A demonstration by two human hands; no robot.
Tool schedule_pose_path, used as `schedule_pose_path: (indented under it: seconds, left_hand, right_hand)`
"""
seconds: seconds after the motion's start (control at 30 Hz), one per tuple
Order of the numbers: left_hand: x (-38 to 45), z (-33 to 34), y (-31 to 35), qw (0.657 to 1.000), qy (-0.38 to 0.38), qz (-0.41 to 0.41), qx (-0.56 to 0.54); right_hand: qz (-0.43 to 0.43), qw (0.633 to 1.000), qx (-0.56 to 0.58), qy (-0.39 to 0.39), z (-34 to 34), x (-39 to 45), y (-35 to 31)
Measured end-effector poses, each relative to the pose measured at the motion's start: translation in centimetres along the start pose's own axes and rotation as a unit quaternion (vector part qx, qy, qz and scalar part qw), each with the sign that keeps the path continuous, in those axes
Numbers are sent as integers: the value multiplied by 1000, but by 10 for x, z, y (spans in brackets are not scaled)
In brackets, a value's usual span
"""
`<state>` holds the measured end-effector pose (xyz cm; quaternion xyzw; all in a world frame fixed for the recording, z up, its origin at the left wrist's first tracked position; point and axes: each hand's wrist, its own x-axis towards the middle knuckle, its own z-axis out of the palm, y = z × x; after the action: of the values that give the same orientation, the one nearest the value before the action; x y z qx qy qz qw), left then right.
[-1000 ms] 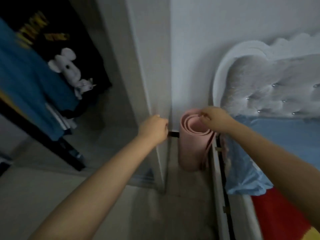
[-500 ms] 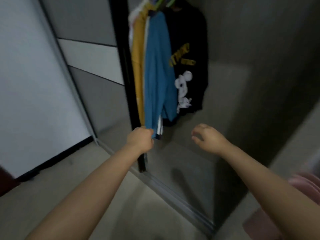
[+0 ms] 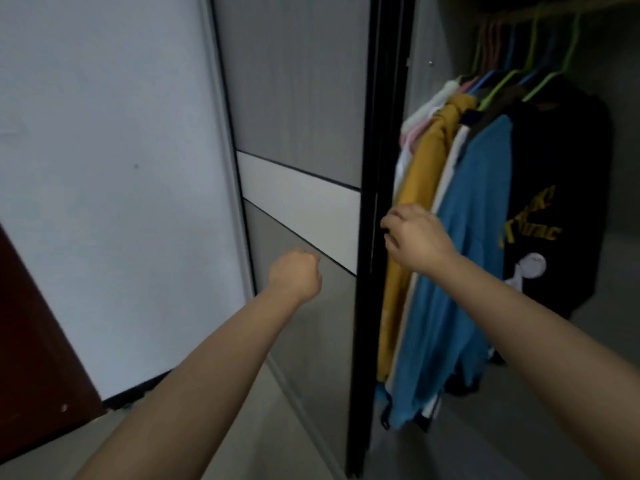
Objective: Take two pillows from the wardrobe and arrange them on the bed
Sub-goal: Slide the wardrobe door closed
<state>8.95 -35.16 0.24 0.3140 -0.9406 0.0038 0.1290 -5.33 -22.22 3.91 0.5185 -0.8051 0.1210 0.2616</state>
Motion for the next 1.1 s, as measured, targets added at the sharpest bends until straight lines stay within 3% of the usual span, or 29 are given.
schedule_pose_path:
  seconds: [0.1,0.27,0.43,0.57,0.73,0.83,1.1]
  left_hand:
    - [51,2,-31,1000,22,13,2]
    - [151,5,-58,993,78,85,-5]
    - [218,15,-60,969,142,188,-69]
    - [241,8,-42,930,233,230,-168]
    - [247,7,-24,905,273,236,-223]
    - [241,8,-23,899,275,254,-227]
    - [198,-14,23,868,288,342,-218]
  right_hand:
    - [-24,997,-67,5,21,59,-9]
    - [27,977,-208,-45,47,136,-5]
    - [-89,922,-363,99,39,151,5]
    - [-139,920,-356,89,30,147,10]
    - [-187,909,-372,30,19,153,2]
    - [-160,923,-351,-6,19,141,6]
    - [-109,918,-379,22,-20,79,17]
